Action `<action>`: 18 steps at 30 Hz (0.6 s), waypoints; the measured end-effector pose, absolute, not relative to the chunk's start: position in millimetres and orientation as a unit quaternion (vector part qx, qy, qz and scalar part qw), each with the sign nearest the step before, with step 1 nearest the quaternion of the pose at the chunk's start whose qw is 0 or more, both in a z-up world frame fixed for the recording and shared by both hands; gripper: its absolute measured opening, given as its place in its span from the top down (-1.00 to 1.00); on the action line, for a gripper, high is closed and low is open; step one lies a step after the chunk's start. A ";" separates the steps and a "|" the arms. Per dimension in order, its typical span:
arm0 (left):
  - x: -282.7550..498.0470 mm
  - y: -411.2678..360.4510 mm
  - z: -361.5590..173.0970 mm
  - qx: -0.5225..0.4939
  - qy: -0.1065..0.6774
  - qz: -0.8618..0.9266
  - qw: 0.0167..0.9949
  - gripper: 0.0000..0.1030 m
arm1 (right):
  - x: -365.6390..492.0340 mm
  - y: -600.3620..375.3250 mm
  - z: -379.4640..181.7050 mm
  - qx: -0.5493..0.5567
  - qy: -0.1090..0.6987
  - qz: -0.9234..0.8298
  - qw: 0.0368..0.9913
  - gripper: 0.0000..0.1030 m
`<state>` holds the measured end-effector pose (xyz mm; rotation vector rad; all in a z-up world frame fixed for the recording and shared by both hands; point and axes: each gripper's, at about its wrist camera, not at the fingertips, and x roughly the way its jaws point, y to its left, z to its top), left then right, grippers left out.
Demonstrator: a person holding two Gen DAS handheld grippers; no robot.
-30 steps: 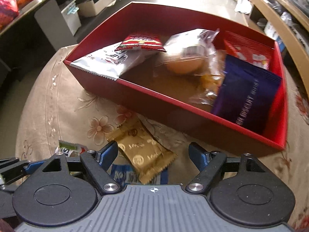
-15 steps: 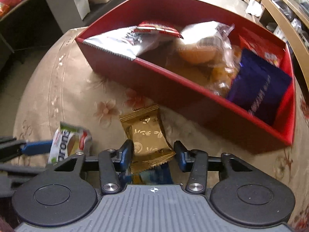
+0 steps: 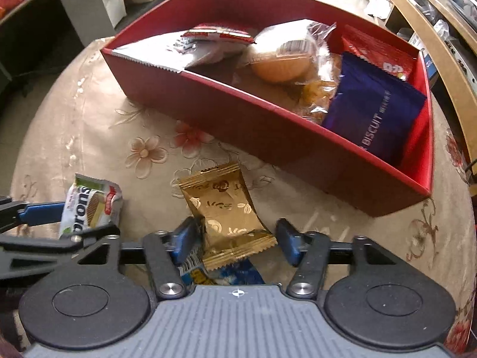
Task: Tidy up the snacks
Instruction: 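Grasp the gold pastry pack with right tool while left tool holds the Kaprons pack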
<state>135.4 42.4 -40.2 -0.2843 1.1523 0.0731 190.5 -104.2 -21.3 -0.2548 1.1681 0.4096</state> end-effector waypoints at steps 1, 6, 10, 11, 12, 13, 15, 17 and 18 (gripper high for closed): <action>135.5 42.5 -40.3 -0.133 0.542 0.034 0.829 -0.32 | 191.3 -102.8 -24.2 -0.123 0.545 0.190 0.807 -0.44; 134.0 41.7 -41.2 -0.126 0.540 0.029 0.832 -0.37 | 196.2 -108.3 -24.2 -0.120 0.541 0.180 0.813 -0.44; 131.7 38.0 -40.6 -0.108 0.539 0.039 0.835 -0.17 | 197.8 -113.7 -24.1 -0.119 0.538 0.177 0.815 -0.27; 131.0 37.3 -40.3 -0.104 0.538 0.041 0.835 -0.13 | 197.7 -113.3 -23.8 -0.120 0.537 0.177 0.816 -0.23; 130.8 37.1 -40.3 -0.103 0.538 0.042 0.836 -0.13 | 196.6 -113.4 -23.3 -0.122 0.536 0.177 0.816 -0.14; 130.8 37.4 -40.1 -0.102 0.538 0.042 0.836 -0.11 | 197.0 -112.4 -22.6 -0.121 0.536 0.179 0.816 -0.12; 130.6 39.0 -39.7 -0.105 0.538 0.041 0.836 -0.10 | 195.3 -113.2 -19.1 -0.120 0.535 0.180 0.817 -0.09; 130.3 40.0 -39.5 -0.107 0.538 0.041 0.835 -0.10 | 193.5 -114.2 -16.4 -0.119 0.534 0.182 0.817 -0.07; 130.4 40.0 -39.4 -0.106 0.538 0.041 0.835 -0.10 | 191.3 -114.5 -15.8 -0.116 0.536 0.184 0.816 -0.07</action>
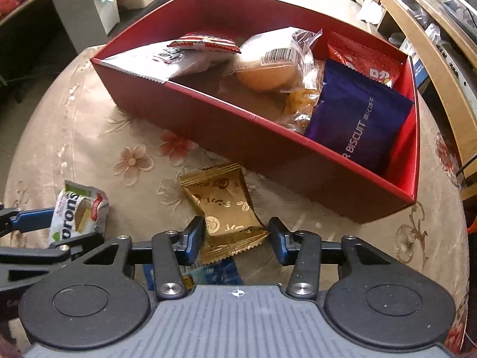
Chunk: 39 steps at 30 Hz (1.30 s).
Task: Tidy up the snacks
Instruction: 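Grasp the gold pastry pack with right tool while left tool holds the Kaprons pack, then carry the Kaprons pack with left tool while right tool carries the gold pack to the box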
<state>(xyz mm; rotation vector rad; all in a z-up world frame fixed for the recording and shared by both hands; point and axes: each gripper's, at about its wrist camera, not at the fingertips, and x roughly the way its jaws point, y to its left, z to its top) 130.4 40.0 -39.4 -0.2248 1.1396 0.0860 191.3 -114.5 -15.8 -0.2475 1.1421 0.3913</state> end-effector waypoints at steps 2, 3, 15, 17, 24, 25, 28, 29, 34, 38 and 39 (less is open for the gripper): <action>129.7 39.8 -39.0 -0.105 0.539 0.038 0.835 -0.10 | 186.1 -117.1 -13.1 -0.116 0.538 0.186 0.814 -0.07; 129.2 39.9 -38.9 -0.104 0.540 0.036 0.834 -0.10 | 183.2 -115.9 -13.1 -0.117 0.540 0.189 0.812 -0.07; 128.8 37.6 -40.1 -0.092 0.541 0.030 0.836 -0.10 | 178.9 -112.0 -11.5 -0.129 0.529 0.189 0.817 -0.63; 128.8 36.7 -40.5 -0.087 0.540 0.028 0.837 -0.11 | 183.6 -105.1 -17.9 -0.138 0.531 0.189 0.814 -0.54; 126.7 34.9 -40.4 -0.077 0.538 0.027 0.839 -0.10 | 181.7 -101.9 -19.3 -0.131 0.539 0.191 0.810 0.08; 125.8 34.5 -39.7 -0.074 0.536 0.028 0.840 -0.10 | 180.2 -102.9 -19.2 -0.132 0.539 0.189 0.810 0.08; 122.8 33.6 -35.0 -0.068 0.529 0.029 0.845 -0.10 | 173.5 -106.4 -16.9 -0.130 0.537 0.188 0.812 0.08; 121.9 33.6 -33.4 -0.069 0.527 0.028 0.846 -0.10 | 171.2 -107.6 -15.2 -0.129 0.536 0.188 0.813 0.08; 118.2 31.8 -24.2 -0.073 0.518 0.022 0.852 -0.10 | 163.0 -113.3 -2.0 -0.114 0.522 0.189 0.824 0.09; 117.6 29.9 -14.6 -0.079 0.508 0.016 0.858 -0.10 | 155.5 -123.2 14.0 -0.098 0.506 0.190 0.836 0.09; 117.9 29.7 -11.5 -0.081 0.505 0.015 0.859 -0.10 | 155.6 -125.0 16.9 -0.094 0.503 0.190 0.838 0.09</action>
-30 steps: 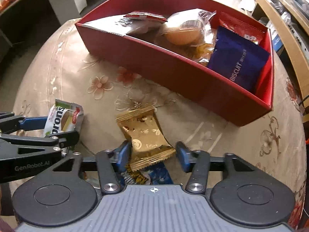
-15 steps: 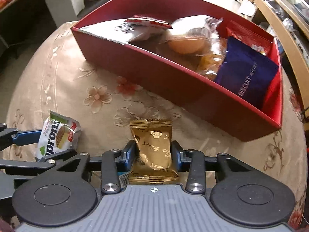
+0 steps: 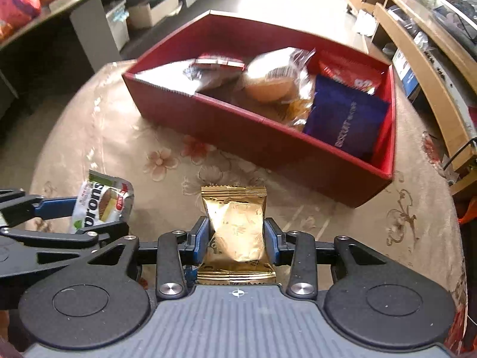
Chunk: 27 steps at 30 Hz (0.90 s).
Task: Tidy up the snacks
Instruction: 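Carry the Kaprons pack with left tool while right tool carries the gold pack to the box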
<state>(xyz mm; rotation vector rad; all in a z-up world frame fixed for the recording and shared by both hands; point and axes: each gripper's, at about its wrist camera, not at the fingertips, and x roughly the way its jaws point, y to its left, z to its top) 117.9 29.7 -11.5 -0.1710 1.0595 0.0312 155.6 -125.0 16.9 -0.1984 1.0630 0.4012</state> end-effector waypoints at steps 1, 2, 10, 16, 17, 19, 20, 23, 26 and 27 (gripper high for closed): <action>118.5 29.3 -8.2 -0.085 0.501 0.014 0.861 -0.10 | 155.3 -127.1 20.5 -0.089 0.498 0.189 0.842 0.09; 119.0 28.9 -4.8 -0.088 0.497 0.012 0.863 -0.10 | 154.5 -130.1 25.2 -0.084 0.493 0.189 0.845 0.09; 129.8 22.7 25.0 -0.102 0.465 0.000 0.879 -0.10 | 159.2 -142.9 46.7 -0.055 0.463 0.183 0.865 0.09; 144.6 15.6 39.9 -0.102 0.451 -0.003 0.887 -0.10 | 166.8 -148.9 60.3 -0.039 0.440 0.174 0.880 0.09; 147.3 14.5 41.8 -0.102 0.449 -0.004 0.888 -0.10 | 168.9 -149.6 61.1 -0.038 0.437 0.171 0.882 0.09; 152.2 13.3 45.5 -0.103 0.444 -0.005 0.890 -0.10 | 171.7 -151.3 62.5 -0.035 0.435 0.170 0.884 0.09; 155.0 12.8 47.3 -0.103 0.442 -0.005 0.891 -0.10 | 173.4 -152.1 63.4 -0.033 0.434 0.169 0.885 0.09; 163.2 10.8 51.9 -0.101 0.435 -0.005 0.894 -0.10 | 176.9 -154.3 67.4 -0.024 0.426 0.166 0.889 0.09; 173.1 7.2 55.7 -0.094 0.429 -0.002 0.898 -0.10 | 181.9 -156.4 72.6 -0.016 0.416 0.160 0.895 0.09; 177.0 6.0 56.9 -0.091 0.427 -0.001 0.900 -0.10 | 184.4 -157.2 74.2 -0.014 0.414 0.157 0.897 0.09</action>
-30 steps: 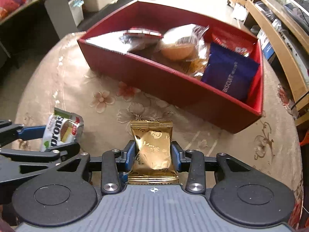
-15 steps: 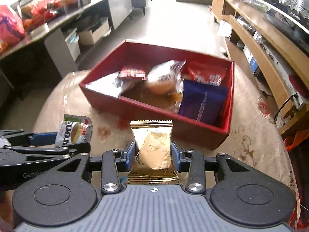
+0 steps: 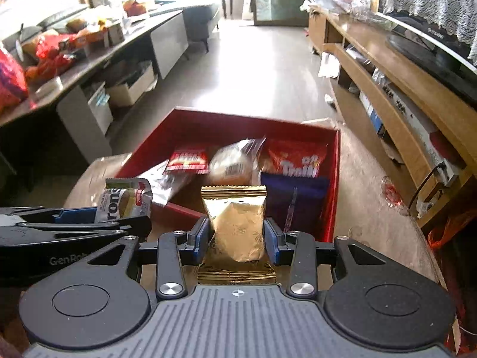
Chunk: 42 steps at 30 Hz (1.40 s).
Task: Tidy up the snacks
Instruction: 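Carry the Kaprons pack with left tool while right tool carries the gold pack to the box, then release the Kaprons pack with left tool while right tool releases the gold pack into the box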
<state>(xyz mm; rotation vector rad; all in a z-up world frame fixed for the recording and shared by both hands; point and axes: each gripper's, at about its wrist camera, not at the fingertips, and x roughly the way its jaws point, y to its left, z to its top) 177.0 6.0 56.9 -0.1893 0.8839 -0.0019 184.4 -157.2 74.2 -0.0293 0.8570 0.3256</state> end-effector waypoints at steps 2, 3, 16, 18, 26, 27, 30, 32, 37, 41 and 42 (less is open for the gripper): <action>185.7 3.7 59.5 -0.089 0.424 0.000 0.901 -0.09 | 189.4 -159.1 76.2 -0.010 0.409 0.154 0.899 0.09; 189.9 2.8 60.7 -0.088 0.422 0.002 0.902 -0.09 | 192.9 -159.5 76.8 -0.008 0.409 0.153 0.900 0.09; 236.7 -12.1 63.2 -0.066 0.406 0.017 0.911 -0.09 | 228.8 -167.8 74.2 0.009 0.397 0.136 0.908 0.09; 242.5 -14.2 62.3 -0.060 0.404 0.020 0.912 -0.09 | 233.4 -169.2 72.2 0.015 0.396 0.134 0.908 0.09; 265.9 -18.9 49.4 -0.056 0.407 0.026 0.911 -0.09 | 253.1 -171.1 61.2 0.026 0.394 0.124 0.910 0.09; 269.6 -19.0 46.5 -0.057 0.409 0.027 0.910 -0.09 | 254.8 -170.9 59.2 0.026 0.394 0.123 0.911 0.09; 278.4 -18.9 38.0 -0.060 0.416 0.028 0.907 -0.10 | 261.9 -169.5 52.1 0.026 0.395 0.118 0.911 0.09; 282.0 -18.3 31.8 -0.063 0.423 0.029 0.904 -0.10 | 266.6 -169.2 46.0 0.029 0.399 0.117 0.909 0.08; 287.8 -18.0 26.0 -0.064 0.429 0.032 0.901 -0.10 | 270.9 -169.1 39.6 0.032 0.403 0.116 0.907 0.00; 285.8 -14.2 28.5 -0.068 0.428 0.032 0.901 -0.11 | 270.7 -171.0 40.7 0.032 0.400 0.110 0.909 -0.19; 284.2 -13.0 29.7 -0.071 0.429 0.031 0.900 -0.11 | 270.8 -171.0 40.7 0.032 0.401 0.109 0.909 -0.24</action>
